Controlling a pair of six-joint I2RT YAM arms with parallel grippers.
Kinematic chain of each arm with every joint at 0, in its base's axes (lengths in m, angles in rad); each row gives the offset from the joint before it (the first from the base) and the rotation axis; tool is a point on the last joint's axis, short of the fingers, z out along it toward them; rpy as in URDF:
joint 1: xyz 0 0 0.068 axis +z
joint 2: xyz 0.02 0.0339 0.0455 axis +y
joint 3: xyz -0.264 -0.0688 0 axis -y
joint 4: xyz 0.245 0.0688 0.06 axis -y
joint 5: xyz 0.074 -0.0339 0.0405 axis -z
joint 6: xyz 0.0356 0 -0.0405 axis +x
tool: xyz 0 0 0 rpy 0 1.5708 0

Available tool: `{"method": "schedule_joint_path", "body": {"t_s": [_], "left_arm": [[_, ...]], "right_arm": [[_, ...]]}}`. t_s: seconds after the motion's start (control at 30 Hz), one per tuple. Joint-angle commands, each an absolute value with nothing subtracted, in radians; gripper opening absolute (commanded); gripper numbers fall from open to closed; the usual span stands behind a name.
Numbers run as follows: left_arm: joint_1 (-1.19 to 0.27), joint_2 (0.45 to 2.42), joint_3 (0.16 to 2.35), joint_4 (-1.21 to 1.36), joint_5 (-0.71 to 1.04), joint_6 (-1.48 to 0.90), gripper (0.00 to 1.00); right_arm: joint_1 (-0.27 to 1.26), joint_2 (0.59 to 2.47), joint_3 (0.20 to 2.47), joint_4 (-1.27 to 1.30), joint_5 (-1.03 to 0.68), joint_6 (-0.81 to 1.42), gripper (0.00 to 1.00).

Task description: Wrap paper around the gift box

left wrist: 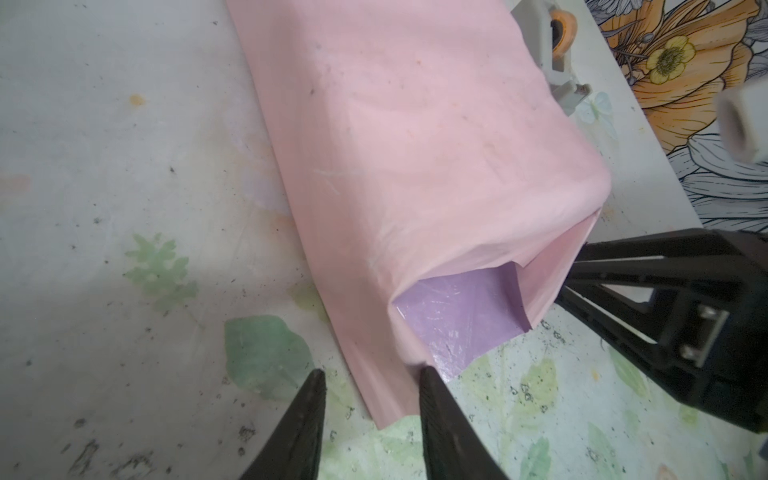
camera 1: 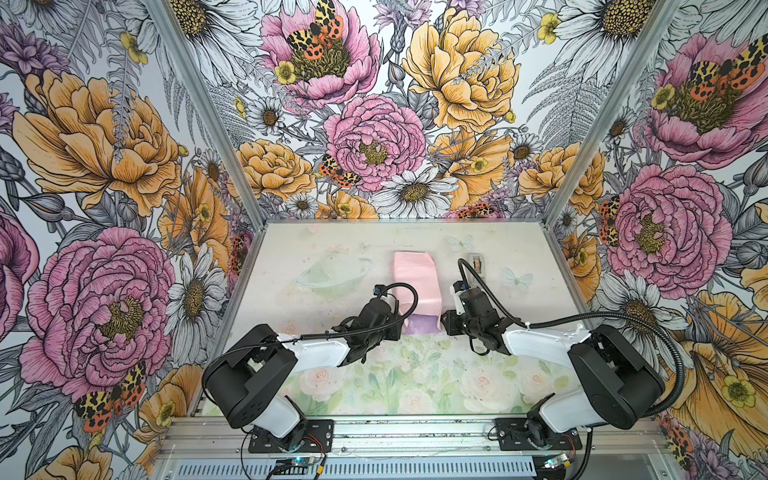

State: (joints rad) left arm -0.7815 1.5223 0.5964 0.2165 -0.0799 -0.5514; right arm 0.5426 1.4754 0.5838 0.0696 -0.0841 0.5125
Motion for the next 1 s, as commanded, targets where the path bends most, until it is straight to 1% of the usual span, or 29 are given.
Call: {"method": "schedule_joint_path", "body": {"t_s": [0.0,0.13,0.2,0.3,0.37,0.4,0.5,0.57,0.6,0.67,0.7,0.73,0.87,0.97], "left_arm": [[-0.789,1.545,0.618,0.245,-0.058,-0.548,0.39],[-0.792,1.532,0.614,0.247,-0.057,-0.546,0.39],[-0.793,1.498,0.604,0.246,-0.064,-0.537,0.41],[-0.793,1.417,0.592,0.224,-0.082,-0.494,0.47],[-0.793,1.356,0.596,0.185,-0.087,-0.426,0.56],[-0.793,1.33,0.602,0.163,-0.089,-0.386,0.58],[-0.794,1.259,0.632,0.086,-0.062,-0.173,0.66],[-0.795,1.226,0.644,0.066,-0.05,-0.031,0.7],[-0.794,1.216,0.647,0.06,-0.049,0.036,0.72],[-0.782,1.217,0.665,0.046,-0.019,0.18,0.81],[-0.775,1.226,0.678,0.036,-0.005,0.238,0.83],[-0.761,1.244,0.699,0.026,0.015,0.291,0.83],[-0.701,1.356,0.807,-0.063,0.194,0.52,0.84],[-0.684,1.447,0.896,-0.116,0.238,0.674,0.81]], "right_arm": [[0.555,1.482,0.614,0.121,-0.085,0.526,0.28],[0.564,1.477,0.611,0.123,-0.078,0.528,0.27],[0.566,1.476,0.609,0.121,-0.069,0.527,0.27],[0.566,1.481,0.605,0.123,-0.066,0.526,0.27],[0.566,1.487,0.605,0.124,-0.064,0.523,0.27],[0.567,1.488,0.604,0.126,-0.065,0.523,0.27],[0.566,1.489,0.601,0.136,-0.066,0.522,0.27],[0.566,1.484,0.597,0.138,-0.066,0.521,0.27],[0.566,1.481,0.596,0.141,-0.067,0.521,0.27],[0.565,1.477,0.589,0.15,-0.07,0.521,0.27],[0.563,1.477,0.587,0.153,-0.073,0.521,0.27],[0.561,1.478,0.585,0.157,-0.075,0.521,0.27],[0.552,1.487,0.573,0.177,-0.084,0.523,0.27],[0.547,1.492,0.565,0.19,-0.092,0.526,0.26]]}}
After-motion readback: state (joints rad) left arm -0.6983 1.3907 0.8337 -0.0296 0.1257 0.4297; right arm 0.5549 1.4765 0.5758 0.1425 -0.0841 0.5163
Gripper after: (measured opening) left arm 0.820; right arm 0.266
